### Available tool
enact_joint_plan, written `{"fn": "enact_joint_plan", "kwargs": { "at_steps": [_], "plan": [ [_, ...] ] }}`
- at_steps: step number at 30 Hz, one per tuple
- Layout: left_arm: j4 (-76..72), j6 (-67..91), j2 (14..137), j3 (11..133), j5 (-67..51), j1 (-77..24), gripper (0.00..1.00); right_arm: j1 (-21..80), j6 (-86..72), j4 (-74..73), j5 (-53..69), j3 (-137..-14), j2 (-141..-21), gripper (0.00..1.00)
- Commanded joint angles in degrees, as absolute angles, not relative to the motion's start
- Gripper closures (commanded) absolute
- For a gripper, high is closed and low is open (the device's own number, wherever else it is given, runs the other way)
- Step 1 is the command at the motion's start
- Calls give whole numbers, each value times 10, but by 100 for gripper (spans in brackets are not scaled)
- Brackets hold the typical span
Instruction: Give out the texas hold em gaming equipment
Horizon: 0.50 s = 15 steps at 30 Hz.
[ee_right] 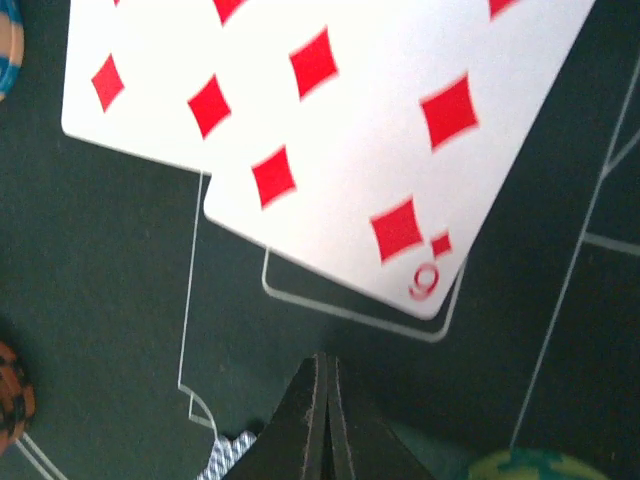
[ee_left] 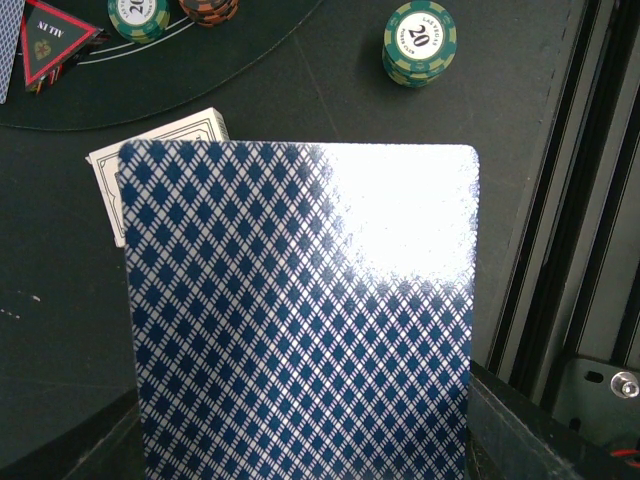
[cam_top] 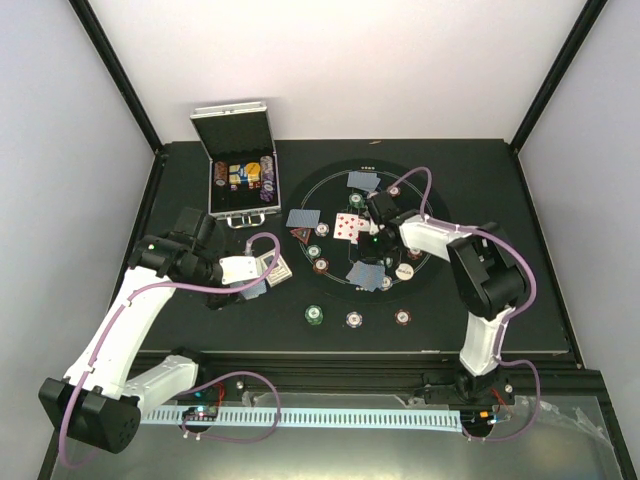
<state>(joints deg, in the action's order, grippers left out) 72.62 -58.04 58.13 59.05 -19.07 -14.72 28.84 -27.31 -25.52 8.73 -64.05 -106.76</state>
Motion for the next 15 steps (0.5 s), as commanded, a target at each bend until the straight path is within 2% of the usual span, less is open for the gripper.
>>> {"fn": "enact_joint_plan", "kwargs": {
  "at_steps": [1, 15],
  "plan": [
    [730, -580, 579, 604, -188, -149, 98, 276, -261, -279, 58, -682, -1100, 99],
    [724, -581, 589, 605, -192, -148, 98, 247, -241, -301, 56, -734, -1128, 99]
  ]
}}
